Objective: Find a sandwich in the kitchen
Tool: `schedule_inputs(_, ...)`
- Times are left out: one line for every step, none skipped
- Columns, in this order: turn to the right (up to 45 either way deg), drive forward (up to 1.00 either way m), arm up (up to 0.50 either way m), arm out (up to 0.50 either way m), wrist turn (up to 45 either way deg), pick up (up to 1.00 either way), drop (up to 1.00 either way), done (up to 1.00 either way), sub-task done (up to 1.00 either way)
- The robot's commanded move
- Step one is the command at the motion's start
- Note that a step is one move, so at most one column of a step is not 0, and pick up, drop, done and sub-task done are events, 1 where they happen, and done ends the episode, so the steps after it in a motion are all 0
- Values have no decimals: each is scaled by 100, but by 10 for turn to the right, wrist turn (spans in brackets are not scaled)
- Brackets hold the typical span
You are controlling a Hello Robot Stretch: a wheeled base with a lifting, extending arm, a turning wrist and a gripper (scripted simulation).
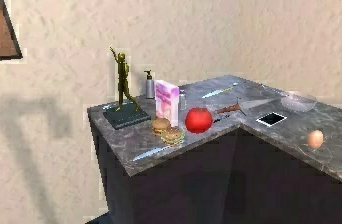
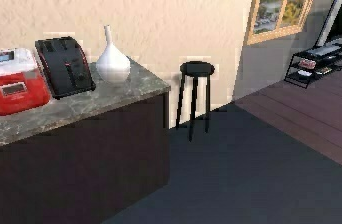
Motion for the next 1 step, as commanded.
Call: schedule_inputs(0, 0, 0, 0, 0, 0, 0, 100, 0)
